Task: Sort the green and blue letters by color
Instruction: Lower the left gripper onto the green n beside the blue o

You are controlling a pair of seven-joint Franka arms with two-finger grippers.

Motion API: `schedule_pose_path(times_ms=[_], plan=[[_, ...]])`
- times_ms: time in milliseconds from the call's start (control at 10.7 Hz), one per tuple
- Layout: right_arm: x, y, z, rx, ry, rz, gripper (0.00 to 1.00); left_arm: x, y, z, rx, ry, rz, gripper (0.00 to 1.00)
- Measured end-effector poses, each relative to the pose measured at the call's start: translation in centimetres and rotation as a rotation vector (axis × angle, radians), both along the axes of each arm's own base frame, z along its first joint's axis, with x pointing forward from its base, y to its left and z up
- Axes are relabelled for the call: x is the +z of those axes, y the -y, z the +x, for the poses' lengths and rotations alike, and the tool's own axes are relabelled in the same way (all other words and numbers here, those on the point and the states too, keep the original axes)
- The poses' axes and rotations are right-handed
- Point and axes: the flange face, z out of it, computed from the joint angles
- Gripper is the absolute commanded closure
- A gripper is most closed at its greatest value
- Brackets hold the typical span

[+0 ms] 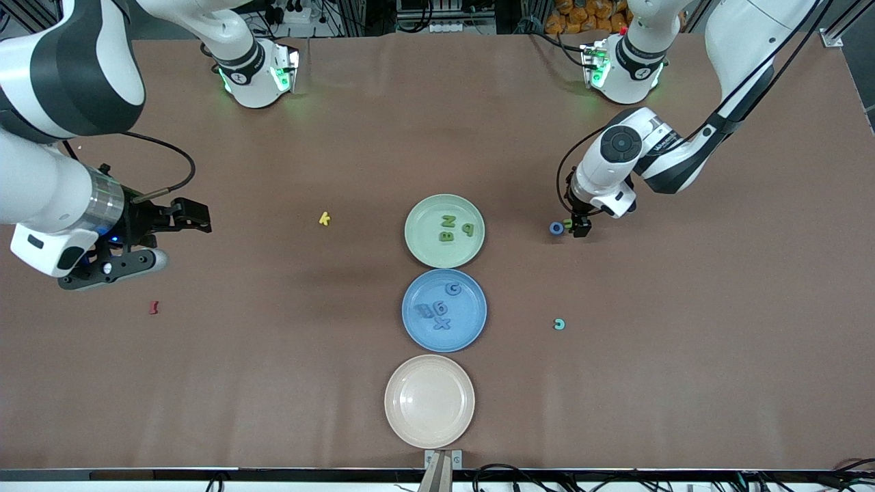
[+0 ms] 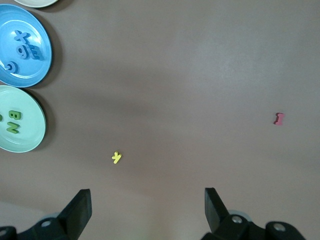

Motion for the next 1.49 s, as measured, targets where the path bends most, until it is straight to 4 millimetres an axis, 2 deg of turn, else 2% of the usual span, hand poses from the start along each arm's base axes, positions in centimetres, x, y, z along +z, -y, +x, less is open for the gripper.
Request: schedule_pose_path(times_ms=[373,1026,1493], plan=[[0.0,-0.1,0.2,0.004,0.011,0.002,0.0,-0.3,-1.6,0.7,-0.003,0.021,0.002,0.0],[0.0,0.1,0.2,0.0,0.012,0.002,0.0,-1.1,-0.8,0.5,-0.029,0.021,-0.045,0.0],[0.0,1.3,0.4,-0.016,0.013,0.003,0.0,-3.6,-0.9,0.9,-0.023,0.013,-0.001,0.0]])
